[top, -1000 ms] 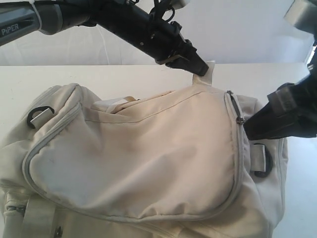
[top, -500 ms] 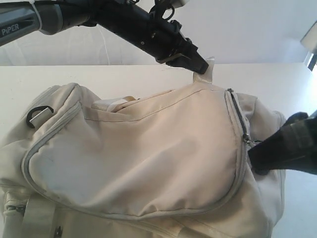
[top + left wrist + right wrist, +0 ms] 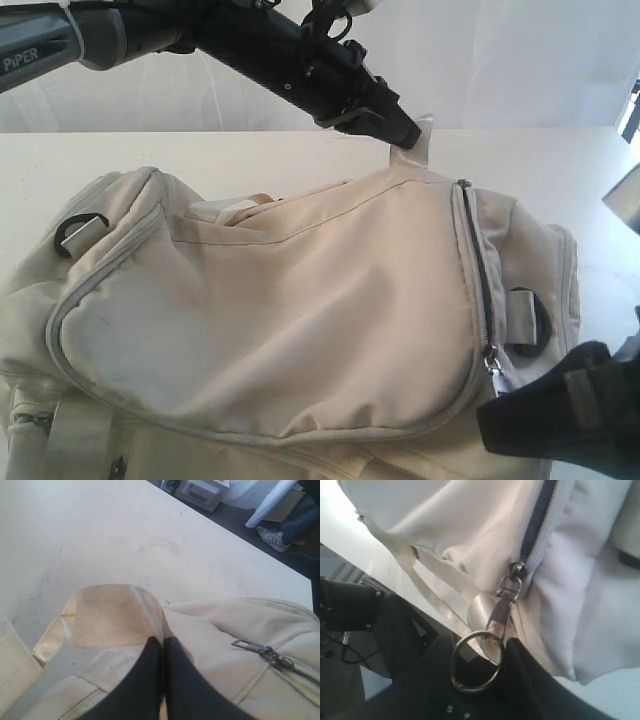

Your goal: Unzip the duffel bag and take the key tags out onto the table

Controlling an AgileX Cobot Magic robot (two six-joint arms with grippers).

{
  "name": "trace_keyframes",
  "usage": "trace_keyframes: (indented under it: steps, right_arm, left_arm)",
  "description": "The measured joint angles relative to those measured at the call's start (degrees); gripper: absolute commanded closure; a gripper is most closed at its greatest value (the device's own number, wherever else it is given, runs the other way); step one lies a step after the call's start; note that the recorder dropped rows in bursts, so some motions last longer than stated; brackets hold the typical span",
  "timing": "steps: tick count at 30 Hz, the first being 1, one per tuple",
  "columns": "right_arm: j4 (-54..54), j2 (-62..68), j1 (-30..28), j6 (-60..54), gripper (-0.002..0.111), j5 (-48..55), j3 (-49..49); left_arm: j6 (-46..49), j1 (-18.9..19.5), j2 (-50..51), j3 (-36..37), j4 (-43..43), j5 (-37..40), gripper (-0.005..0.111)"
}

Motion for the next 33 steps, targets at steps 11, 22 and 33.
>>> trace_keyframes:
  steps: [11, 22, 33]
  right_arm:
    - [5.9, -1.0, 0.0, -1.9, 0.108, 1.2, 9.3]
    - [9.6, -1.0, 0.0, -7.2, 0.108, 1.3, 9.6]
    - [8.2, -1.0, 0.0, -7.8, 0.106, 1.2, -3.3]
  left_arm:
    - [0.0, 0.0, 0.0, 0.0, 0.0, -0.5, 0.107]
    - [0.0, 0.0, 0.0, 0.0, 0.0, -0.5, 0.106]
    - [-0.4, 0.1, -0.6, -3.9, 4.2, 4.8, 0.054]
